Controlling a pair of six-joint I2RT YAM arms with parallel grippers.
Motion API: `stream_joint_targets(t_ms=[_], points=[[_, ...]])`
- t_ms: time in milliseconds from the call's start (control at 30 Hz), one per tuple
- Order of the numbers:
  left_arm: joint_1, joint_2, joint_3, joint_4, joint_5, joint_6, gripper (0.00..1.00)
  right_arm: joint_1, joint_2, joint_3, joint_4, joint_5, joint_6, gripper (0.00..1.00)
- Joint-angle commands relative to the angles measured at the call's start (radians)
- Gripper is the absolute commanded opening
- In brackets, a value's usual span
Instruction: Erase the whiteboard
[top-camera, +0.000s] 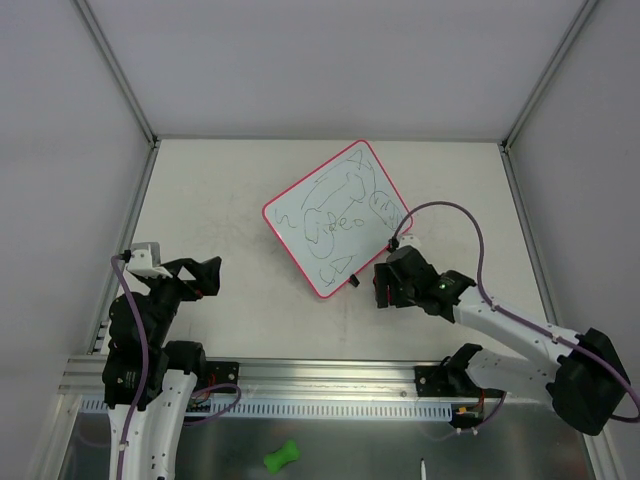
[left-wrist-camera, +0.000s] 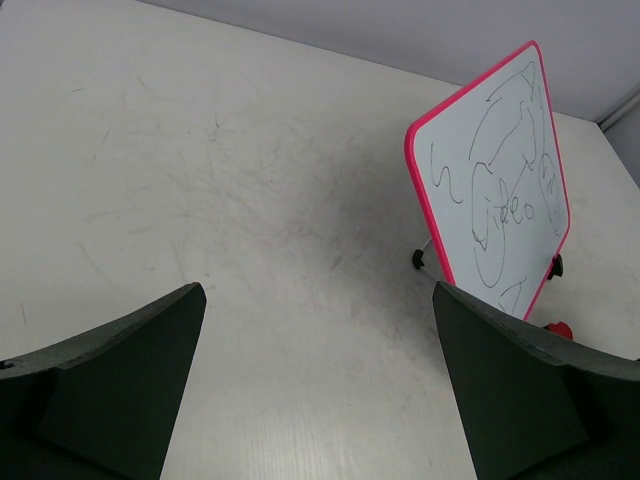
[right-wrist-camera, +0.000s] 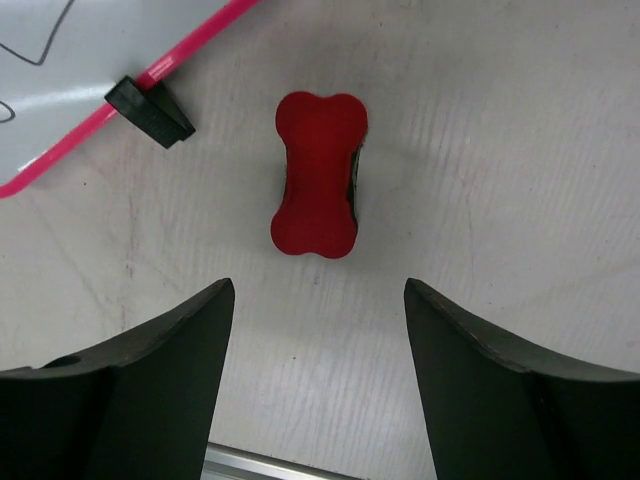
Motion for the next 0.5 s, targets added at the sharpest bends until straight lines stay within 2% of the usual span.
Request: stream_joint_targets(t_ms=[0, 300, 467], points=[[-0.007, 0.007, -0.002, 0.017, 0.026, 0.017, 0.99, 0.008, 0.066, 0.074, 0.045, 0.059, -0.024, 0.71], [-0.007, 0.016, -0.002, 0.017, 0.037, 0.020, 0.99, 0.008, 0.211, 0.137, 0.094, 0.059, -0.052, 0.59], [-0.007, 0.022, -0.002, 0.017, 0.054, 0.025, 0.99, 0.005, 0.283, 0.175, 0.094, 0.092, -0.066, 0.57]])
